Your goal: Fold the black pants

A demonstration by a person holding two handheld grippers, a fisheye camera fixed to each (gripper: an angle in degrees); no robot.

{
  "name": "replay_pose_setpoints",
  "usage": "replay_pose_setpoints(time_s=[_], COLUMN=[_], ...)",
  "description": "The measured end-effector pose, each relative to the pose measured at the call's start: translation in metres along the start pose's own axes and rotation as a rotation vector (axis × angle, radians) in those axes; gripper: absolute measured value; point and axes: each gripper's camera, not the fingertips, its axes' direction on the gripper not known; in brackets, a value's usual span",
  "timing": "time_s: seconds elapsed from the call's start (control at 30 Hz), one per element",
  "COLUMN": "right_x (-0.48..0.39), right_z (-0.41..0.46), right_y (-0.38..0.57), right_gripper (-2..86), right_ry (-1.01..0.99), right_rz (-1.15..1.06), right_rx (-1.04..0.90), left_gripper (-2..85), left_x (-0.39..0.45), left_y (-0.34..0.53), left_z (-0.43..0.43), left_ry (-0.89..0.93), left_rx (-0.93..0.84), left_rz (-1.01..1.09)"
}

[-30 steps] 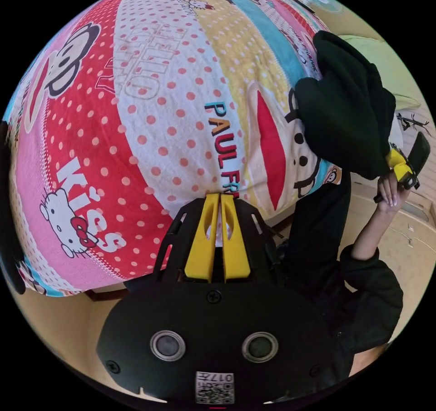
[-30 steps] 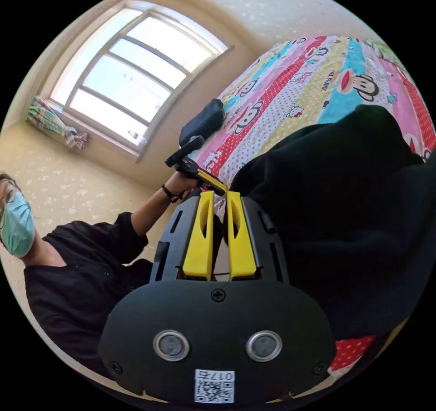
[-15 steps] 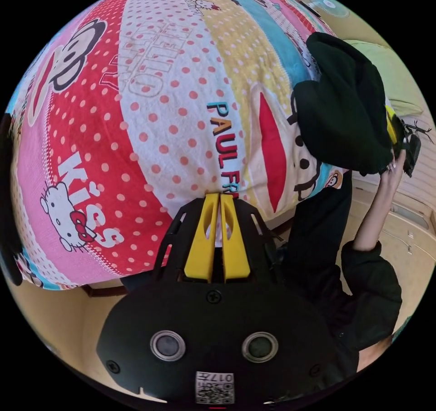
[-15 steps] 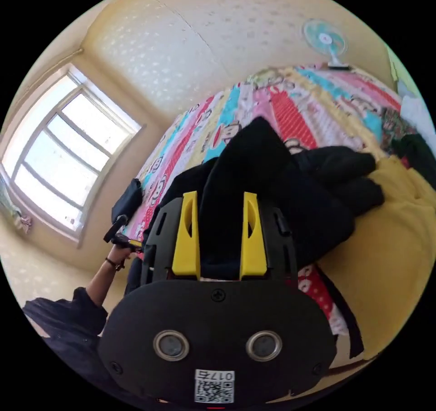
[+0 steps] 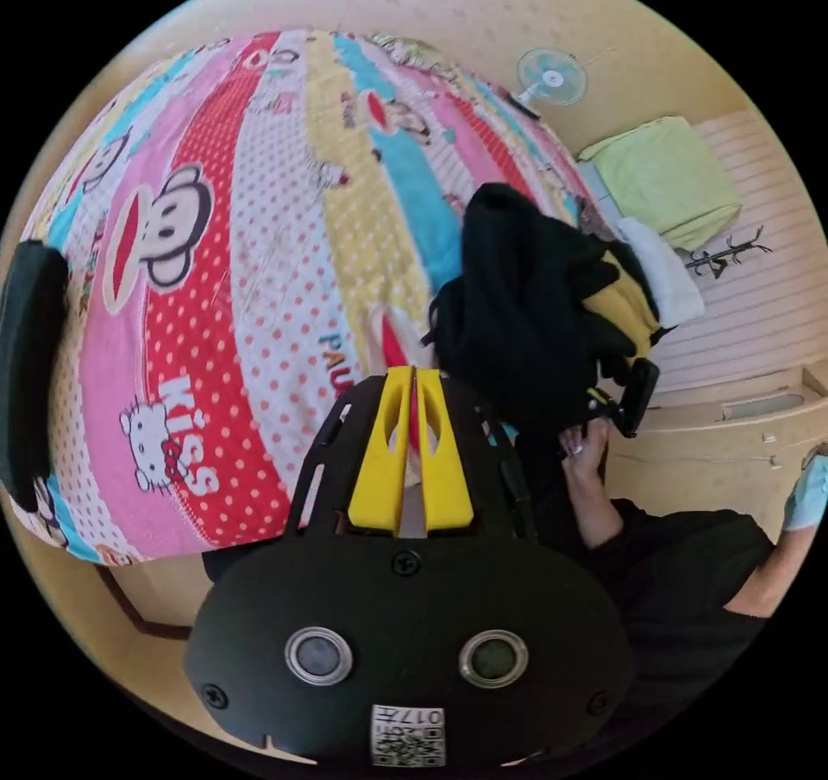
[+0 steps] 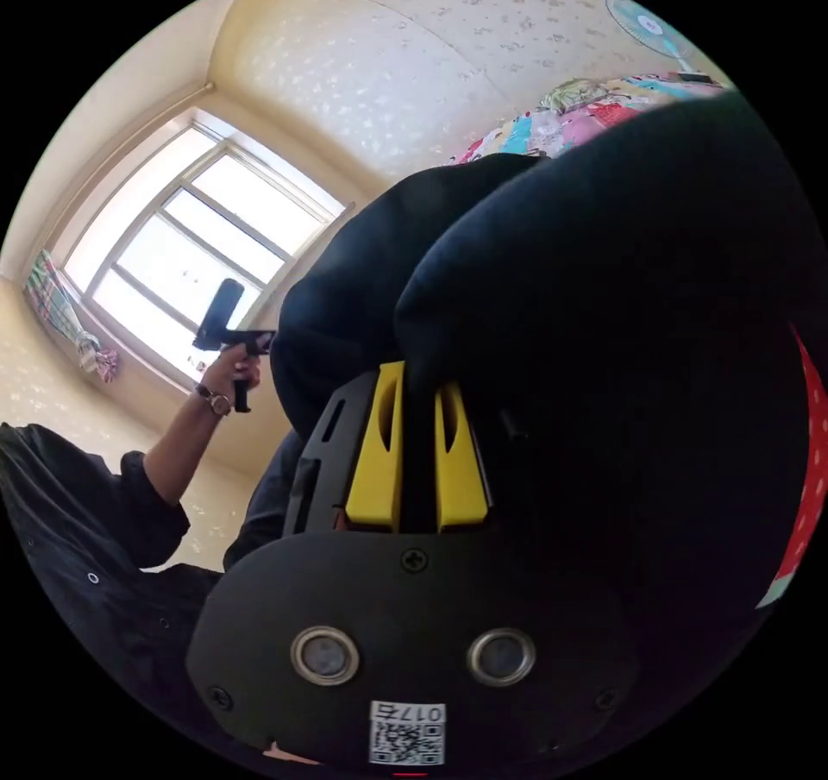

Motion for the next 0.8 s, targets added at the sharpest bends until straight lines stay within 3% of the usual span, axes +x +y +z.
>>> replay_pose_setpoints(time_s=[0.07,0.2,0.3,0.4,0.5,0.67,0.8], right_x=[0.006,0.031,0.049,0.057,0.064,0.078,0.083], right_z=[-0.001,-0.005,-0.009,-0.014,-0.018,-0.033,-0.067], right_y=[0.001,0.008,0.009,0.009,0.012,0.019,0.044], right_gripper=[4.4,4.5,4.7,5.1,5.5,6.4,6.4], right_ry=[-0.002,-0.096,-0.168,-0.180,-0.190,-0.227,-0.215], right_rz=[0.011,0.096,0.151,0.156,0.161,0.186,0.192], right_rx=[0.023,0.065,0.069,0.077,0.089,0.146,0.359], left_gripper=[4.3,9.0,8.4,9.9,10.5,6.5,5.3], left_x=[0.063,0.192,0.257,0.279,0.274,0.257,0.250], left_y=[-0.048,-0.145,-0.192,-0.219,-0.226,-0.219,-0.207], left_z=[0.006,0.085,0.169,0.256,0.312,0.259,0.164], left_ry=[0.045,0.082,-0.051,-0.143,-0.089,0.079,0.175], left_rx=[-0.001,-0.171,-0.262,-0.362,-0.456,-0.257,-0.071], left_rz=[0.142,0.387,0.506,0.479,0.403,0.312,0.257])
